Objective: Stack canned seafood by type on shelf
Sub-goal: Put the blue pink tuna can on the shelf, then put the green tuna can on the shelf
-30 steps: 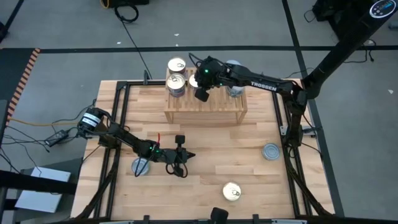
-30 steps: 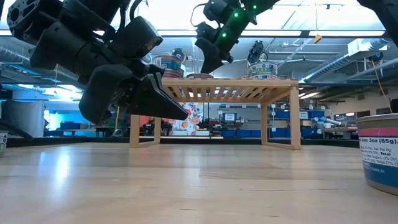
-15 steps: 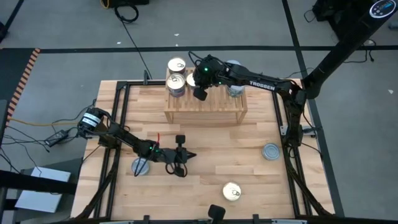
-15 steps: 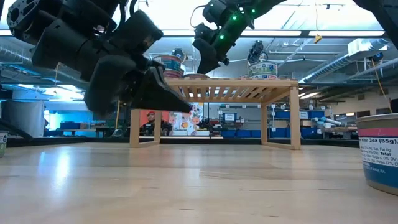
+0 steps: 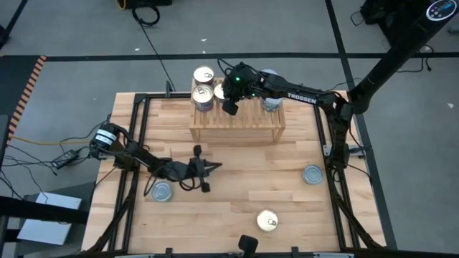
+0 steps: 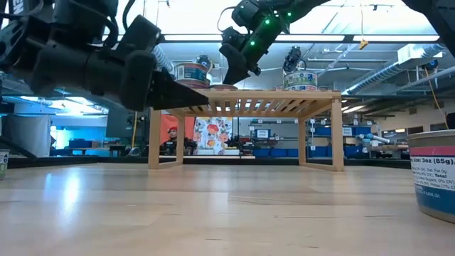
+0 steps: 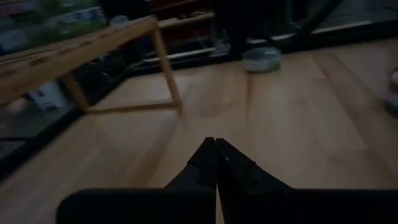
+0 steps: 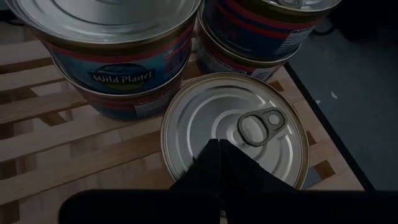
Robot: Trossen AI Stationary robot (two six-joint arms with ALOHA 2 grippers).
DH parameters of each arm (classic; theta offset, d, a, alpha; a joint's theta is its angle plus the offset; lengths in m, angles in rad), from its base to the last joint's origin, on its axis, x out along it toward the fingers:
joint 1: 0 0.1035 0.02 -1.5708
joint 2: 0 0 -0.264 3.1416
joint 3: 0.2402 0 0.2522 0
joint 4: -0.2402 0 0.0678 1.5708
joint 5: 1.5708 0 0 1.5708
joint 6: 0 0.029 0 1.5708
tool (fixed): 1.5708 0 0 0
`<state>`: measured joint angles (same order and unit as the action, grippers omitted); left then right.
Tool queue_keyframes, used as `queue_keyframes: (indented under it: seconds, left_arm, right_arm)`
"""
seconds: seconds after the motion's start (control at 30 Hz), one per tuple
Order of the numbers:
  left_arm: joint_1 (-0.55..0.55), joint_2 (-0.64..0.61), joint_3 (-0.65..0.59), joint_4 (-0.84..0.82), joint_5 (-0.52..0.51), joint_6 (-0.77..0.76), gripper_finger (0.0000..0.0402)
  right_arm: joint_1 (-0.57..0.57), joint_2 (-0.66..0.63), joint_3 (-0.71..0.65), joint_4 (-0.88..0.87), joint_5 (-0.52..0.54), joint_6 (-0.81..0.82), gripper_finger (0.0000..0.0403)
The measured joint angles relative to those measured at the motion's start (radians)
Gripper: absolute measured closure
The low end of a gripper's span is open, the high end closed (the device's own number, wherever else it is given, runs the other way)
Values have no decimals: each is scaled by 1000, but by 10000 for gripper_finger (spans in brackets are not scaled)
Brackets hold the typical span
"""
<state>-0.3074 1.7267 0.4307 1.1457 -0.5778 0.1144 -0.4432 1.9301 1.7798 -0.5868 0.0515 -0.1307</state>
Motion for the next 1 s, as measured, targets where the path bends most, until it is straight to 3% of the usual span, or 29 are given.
queue_keyframes:
  seconds: [0.33, 0.7, 1.0]
  left_arm:
    - [-7, 0, -7, 14, -176, 27, 401]
    - [-9, 0, -7, -2, -183, 37, 401]
    - [-29, 0, -11, -19, -161, 70, 401]
  right_arm:
    - [-9, 1, -1, 26, -21, 4, 396]
    - [-29, -10, -1, 21, -19, -15, 396]
    - [65, -193, 1, -297, -13, -10, 396]
